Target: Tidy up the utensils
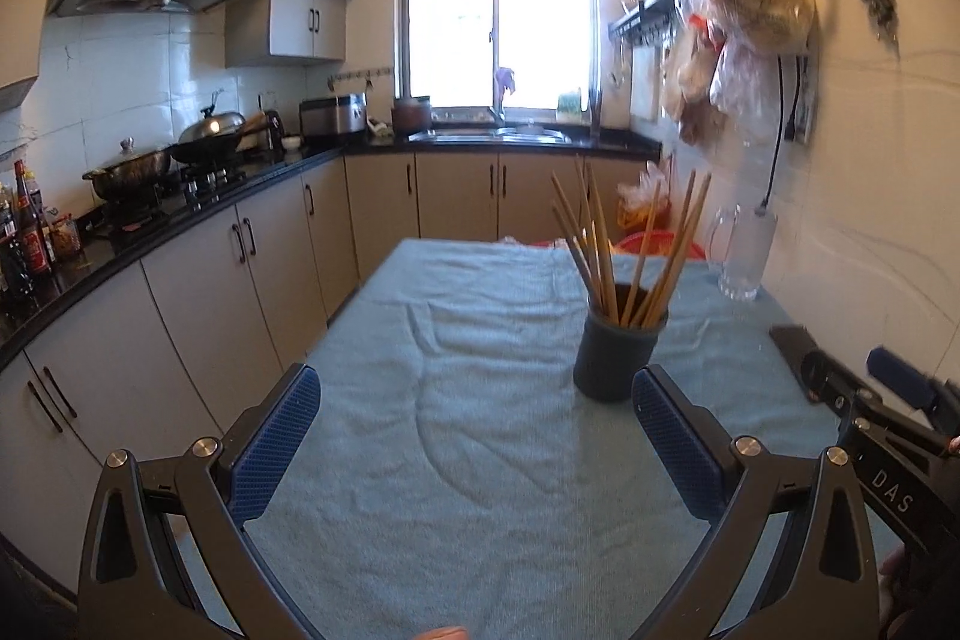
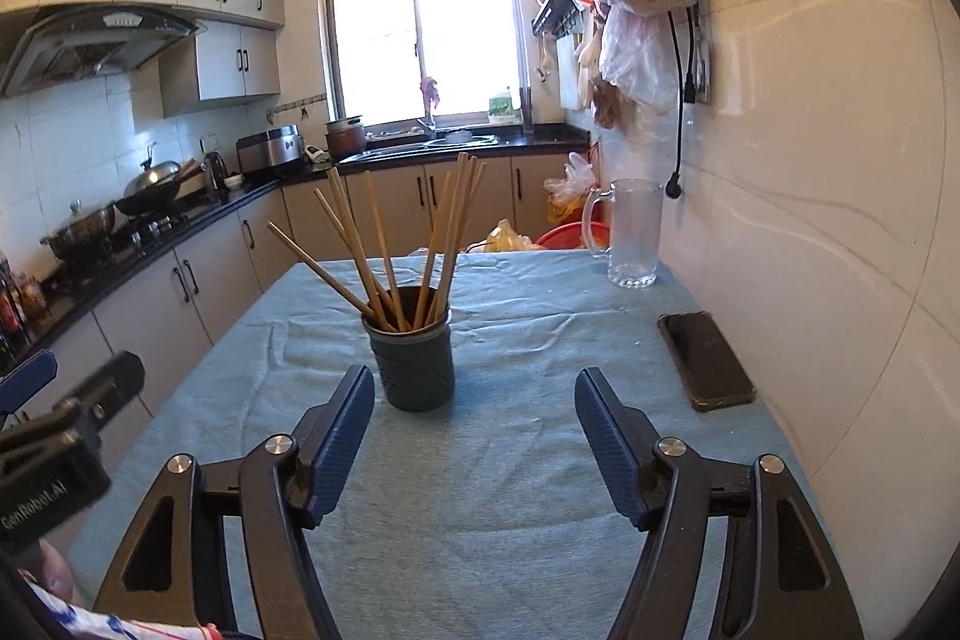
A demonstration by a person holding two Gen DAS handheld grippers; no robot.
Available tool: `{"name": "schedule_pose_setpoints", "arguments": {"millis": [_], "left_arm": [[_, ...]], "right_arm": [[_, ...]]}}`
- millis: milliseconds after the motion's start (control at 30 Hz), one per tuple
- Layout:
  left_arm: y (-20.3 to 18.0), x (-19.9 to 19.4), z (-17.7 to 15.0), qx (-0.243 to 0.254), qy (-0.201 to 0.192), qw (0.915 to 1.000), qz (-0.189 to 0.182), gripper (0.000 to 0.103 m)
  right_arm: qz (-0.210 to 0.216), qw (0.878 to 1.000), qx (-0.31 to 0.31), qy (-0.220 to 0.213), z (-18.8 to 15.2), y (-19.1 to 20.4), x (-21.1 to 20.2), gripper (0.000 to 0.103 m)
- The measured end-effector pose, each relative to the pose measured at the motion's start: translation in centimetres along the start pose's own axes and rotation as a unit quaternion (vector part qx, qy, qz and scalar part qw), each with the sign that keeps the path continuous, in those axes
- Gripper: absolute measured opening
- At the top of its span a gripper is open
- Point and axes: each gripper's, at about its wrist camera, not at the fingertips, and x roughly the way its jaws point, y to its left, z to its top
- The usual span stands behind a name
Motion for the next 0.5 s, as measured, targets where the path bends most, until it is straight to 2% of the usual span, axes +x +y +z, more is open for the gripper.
{"name": "schedule_pose_setpoints", "arguments": {"millis": [167, 500], "left_arm": [[0.2, 1.1, -0.6, -0.014, 0.028, 0.9995, -0.006, 0.103], [0.0, 3.4, -2.1, -0.026, 0.091, 0.9952, -0.025, 0.103]], "right_arm": [[-0.019, 1.0, -0.021, 0.01, -0.9, 0.0, 0.7, 0.075], [-0.032, 0.998, -0.018, 0.048, -2.6, -1.2, 2.1, 0.075]]}}
